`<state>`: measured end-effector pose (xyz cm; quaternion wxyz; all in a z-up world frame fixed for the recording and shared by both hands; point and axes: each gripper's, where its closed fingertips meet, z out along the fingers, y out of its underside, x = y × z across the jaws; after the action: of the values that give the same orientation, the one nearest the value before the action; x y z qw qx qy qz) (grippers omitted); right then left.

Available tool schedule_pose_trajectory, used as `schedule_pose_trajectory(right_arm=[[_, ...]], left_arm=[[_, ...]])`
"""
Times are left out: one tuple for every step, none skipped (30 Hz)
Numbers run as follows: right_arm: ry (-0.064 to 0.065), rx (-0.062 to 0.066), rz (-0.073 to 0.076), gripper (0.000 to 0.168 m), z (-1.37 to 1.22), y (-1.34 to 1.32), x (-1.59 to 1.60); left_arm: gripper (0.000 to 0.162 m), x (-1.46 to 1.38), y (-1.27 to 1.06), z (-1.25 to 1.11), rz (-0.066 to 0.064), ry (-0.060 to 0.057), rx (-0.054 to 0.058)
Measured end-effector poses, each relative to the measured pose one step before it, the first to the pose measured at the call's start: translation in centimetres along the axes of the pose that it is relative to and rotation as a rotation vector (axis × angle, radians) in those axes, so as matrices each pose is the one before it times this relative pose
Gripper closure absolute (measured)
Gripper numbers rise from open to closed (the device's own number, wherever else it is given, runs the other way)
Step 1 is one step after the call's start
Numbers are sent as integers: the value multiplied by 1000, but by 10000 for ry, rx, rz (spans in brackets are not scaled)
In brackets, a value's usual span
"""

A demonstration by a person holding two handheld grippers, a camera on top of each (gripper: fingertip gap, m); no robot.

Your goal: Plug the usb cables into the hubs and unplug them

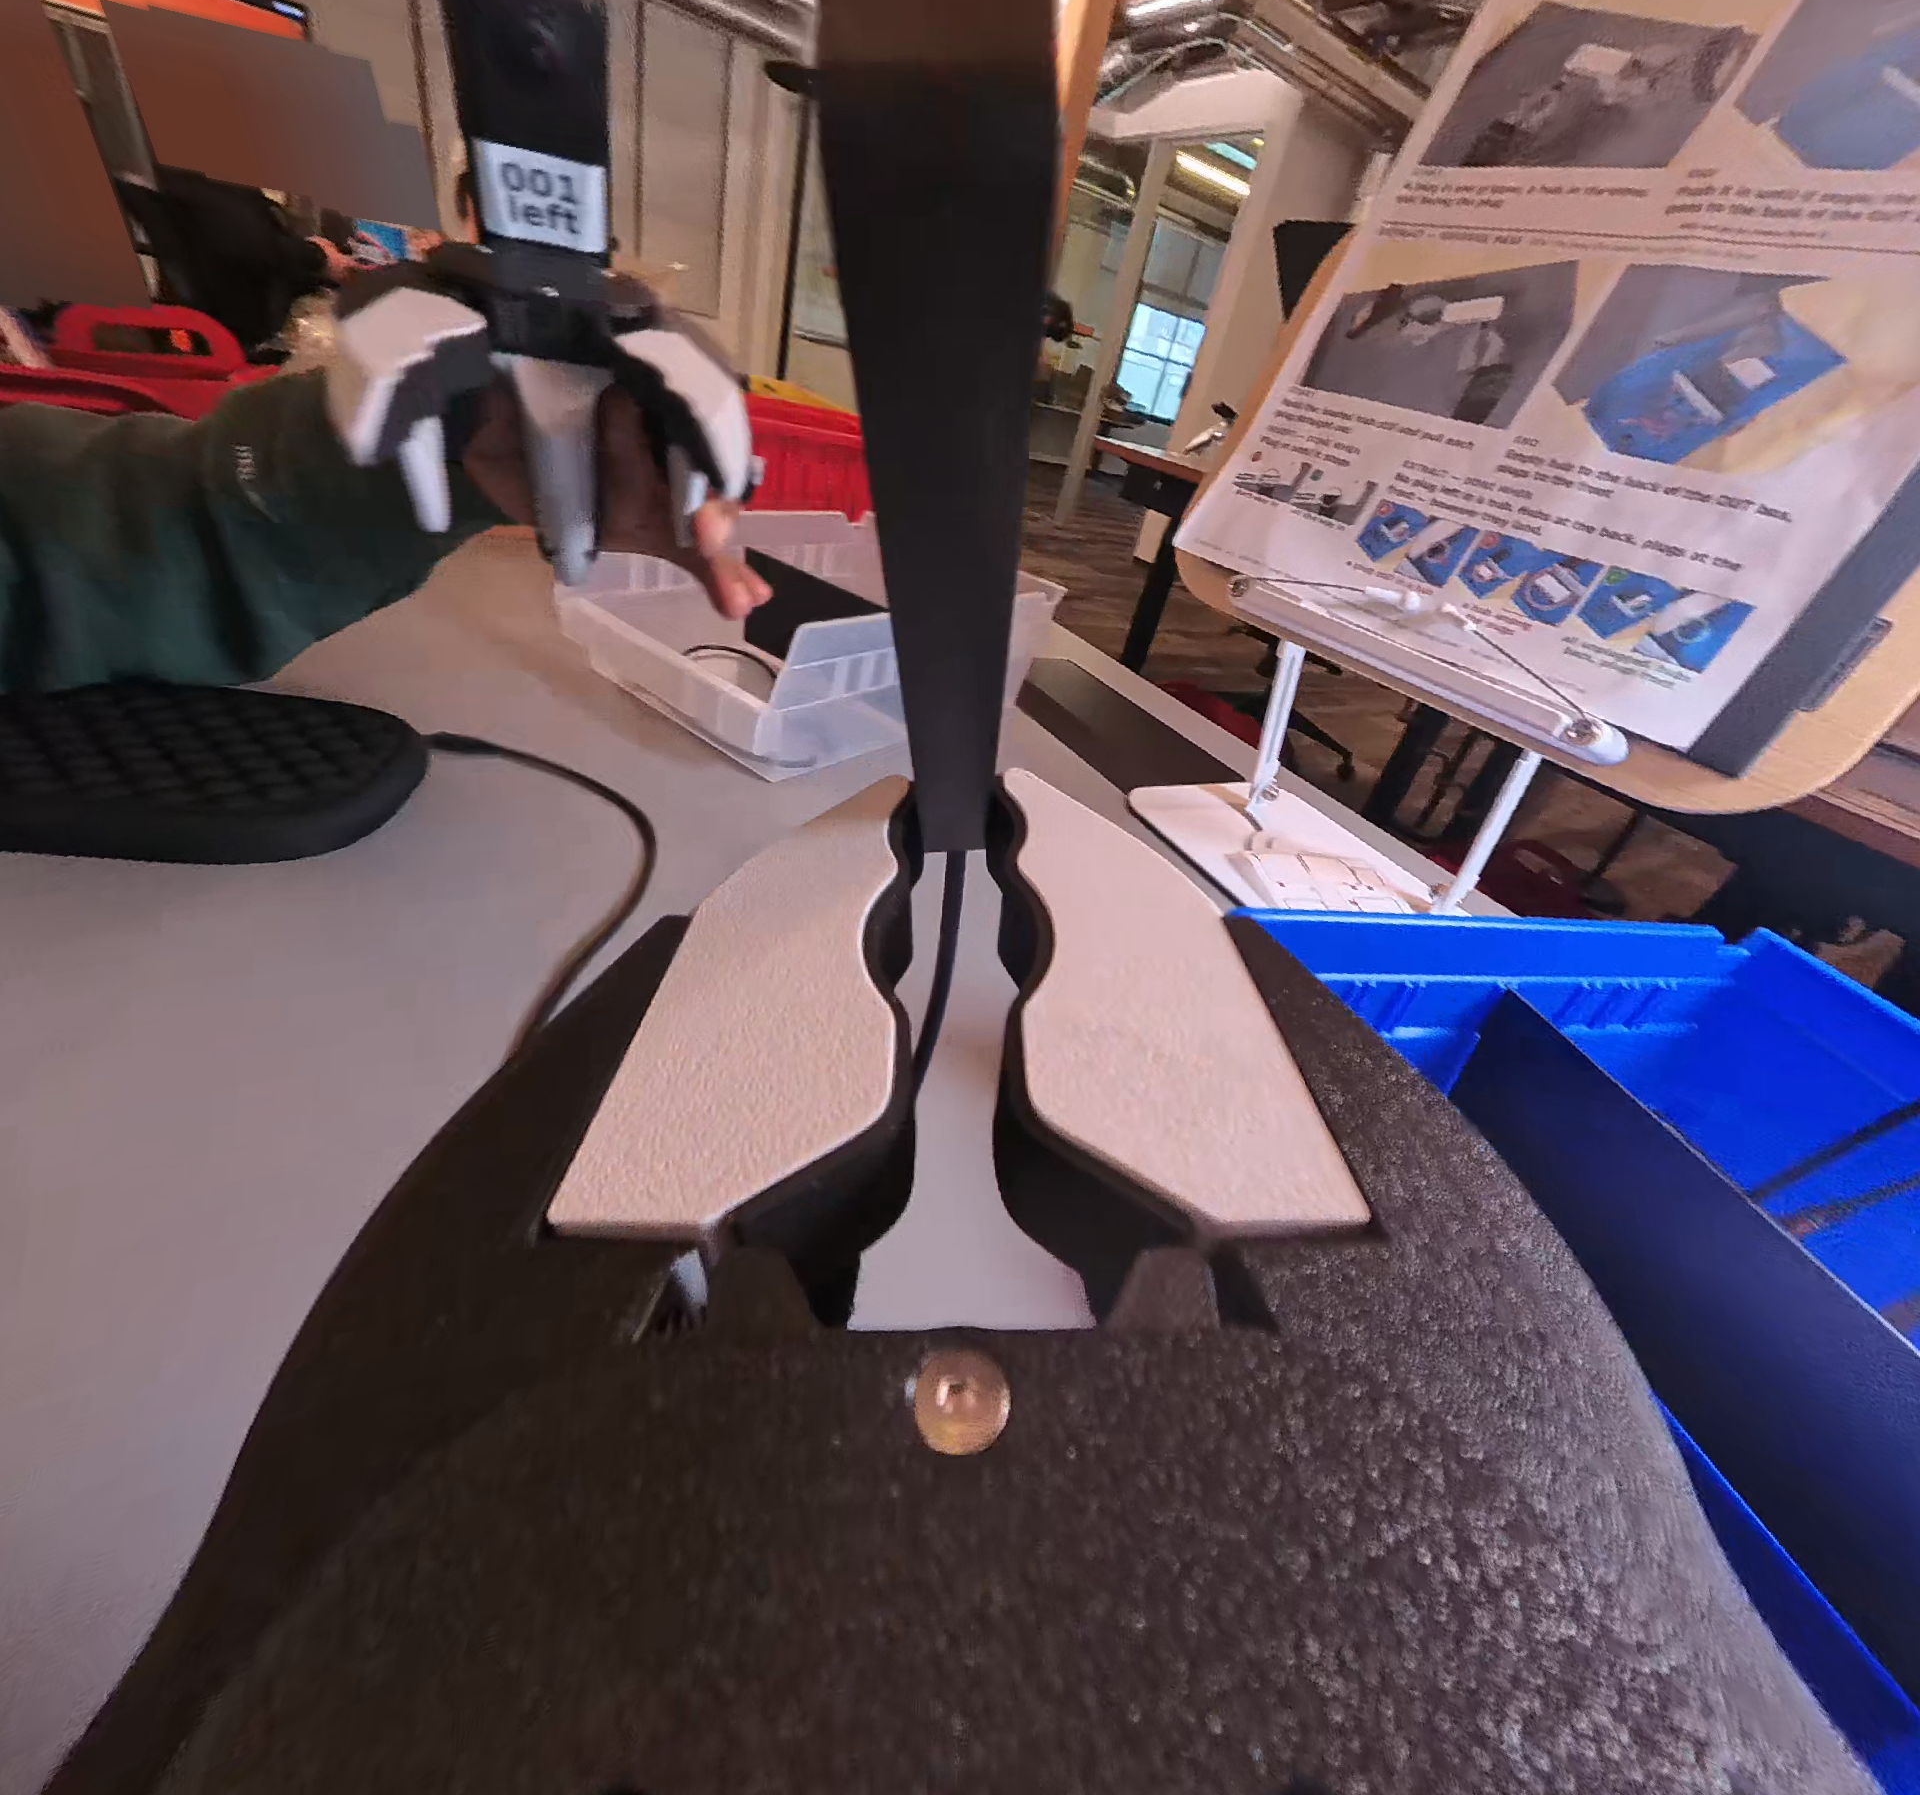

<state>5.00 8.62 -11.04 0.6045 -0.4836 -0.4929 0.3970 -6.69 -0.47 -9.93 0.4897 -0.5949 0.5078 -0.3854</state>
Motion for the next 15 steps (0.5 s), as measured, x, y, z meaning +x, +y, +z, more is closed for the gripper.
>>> schedule_pose_trajectory(right_arm=[[192,-21,25,157,-150,85,433],[41,25,62,157,-170,-5,182],[-57,43,77,157,-142,-45,-30],[-93,34,16,157,-90,-40,-181],[-158,18,-51,157,-1,8,-371],[-174,24,-82,157,130,28,-463],[-198,30,-83,157,247,39,-567],[-237,18,-75,157,360,69,-661],[-229,-1,-98,157,438,101,-691],[-184,-14,-156,157,487,127,-704],[-193,-42,-208,157,519,182,-766],[-151,-133,-264,157,551,294,-742],[-71,-220,-348,157,556,391,-651],[-61,-229,-388,157,516,359,-637],[-59,-173,-380,157,445,247,-602]], left_arm=[[77,442,559,230,-1,273,-238],[80,-245,171,182,86,-154,16],[83,-448,-2,147,-25,-229,94],[90,-551,-191,200,-98,-265,210],[98,-682,-256,322,-42,-372,275],[103,-775,-50,486,65,-480,173],[105,-632,147,669,155,-460,54],[108,-219,258,812,132,-258,-11],[112,90,242,874,108,-136,-43],[114,414,146,910,184,-24,5],[117,616,145,877,264,64,-49],[119,569,119,787,373,-9,-90],[121,557,52,665,435,-29,-114],[124,553,-9,511,424,-2,-112],[126,546,17,385,388,27,-123]])
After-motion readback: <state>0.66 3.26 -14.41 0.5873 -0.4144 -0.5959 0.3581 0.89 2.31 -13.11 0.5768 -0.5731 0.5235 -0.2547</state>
